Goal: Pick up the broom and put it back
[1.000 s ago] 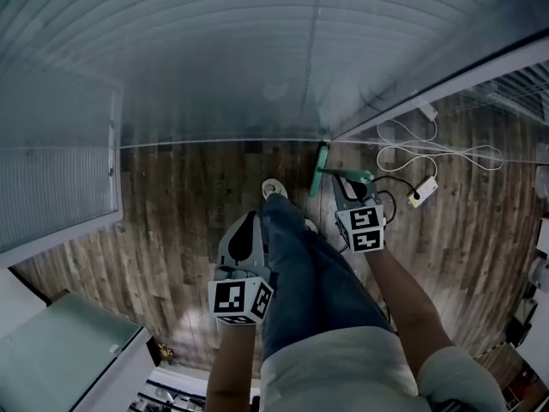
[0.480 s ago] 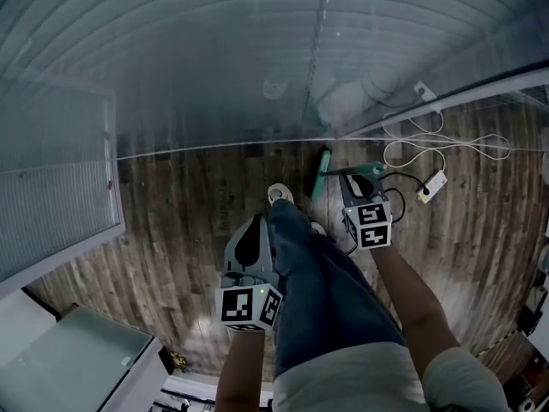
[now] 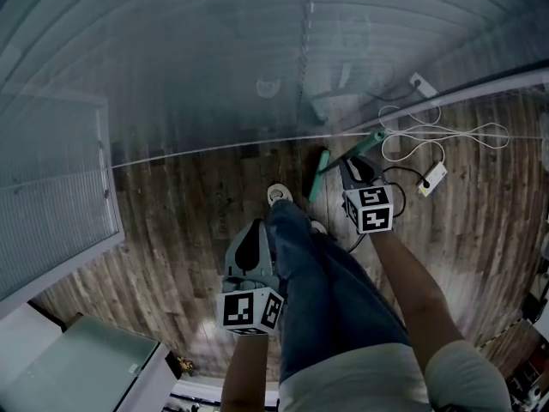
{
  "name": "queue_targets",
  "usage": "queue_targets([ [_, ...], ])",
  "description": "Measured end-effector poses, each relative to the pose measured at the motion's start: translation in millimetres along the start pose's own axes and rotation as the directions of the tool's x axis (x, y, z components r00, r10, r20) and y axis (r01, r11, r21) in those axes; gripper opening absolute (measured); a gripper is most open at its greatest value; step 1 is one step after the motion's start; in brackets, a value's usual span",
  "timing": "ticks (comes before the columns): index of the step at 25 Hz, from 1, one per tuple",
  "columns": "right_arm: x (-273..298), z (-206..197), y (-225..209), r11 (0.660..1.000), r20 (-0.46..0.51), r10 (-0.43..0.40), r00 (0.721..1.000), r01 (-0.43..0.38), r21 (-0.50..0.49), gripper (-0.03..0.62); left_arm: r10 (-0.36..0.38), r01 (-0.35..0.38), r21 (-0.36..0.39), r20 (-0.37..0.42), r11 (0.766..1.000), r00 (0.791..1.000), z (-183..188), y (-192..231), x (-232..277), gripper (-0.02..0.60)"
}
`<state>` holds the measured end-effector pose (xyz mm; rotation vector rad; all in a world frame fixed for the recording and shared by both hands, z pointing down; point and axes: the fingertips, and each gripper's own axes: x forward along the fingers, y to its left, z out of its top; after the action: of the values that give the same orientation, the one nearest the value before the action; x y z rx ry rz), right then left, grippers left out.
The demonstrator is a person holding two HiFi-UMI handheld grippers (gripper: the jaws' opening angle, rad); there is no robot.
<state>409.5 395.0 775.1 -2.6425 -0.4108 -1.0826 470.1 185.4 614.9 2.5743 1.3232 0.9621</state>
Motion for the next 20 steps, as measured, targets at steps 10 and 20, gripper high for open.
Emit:
queue_targets([
  [10,10.5,2.8,-18.0,0.998,-0.009,-0.041,0.999,0.042,0.051,0.084,-0.012,0.012,0.004,-0.014,1.000,1.000,-1.1,1.0,4.4,0.007],
  [20,16.1,1.2,-24.9,0.995,-0.010,-0.053,0.999,0.054,0.086,0.086,-0.018,0.018,0.000,-0.015,1.000,1.000,-2.9,-2.2,4.2,0.006],
])
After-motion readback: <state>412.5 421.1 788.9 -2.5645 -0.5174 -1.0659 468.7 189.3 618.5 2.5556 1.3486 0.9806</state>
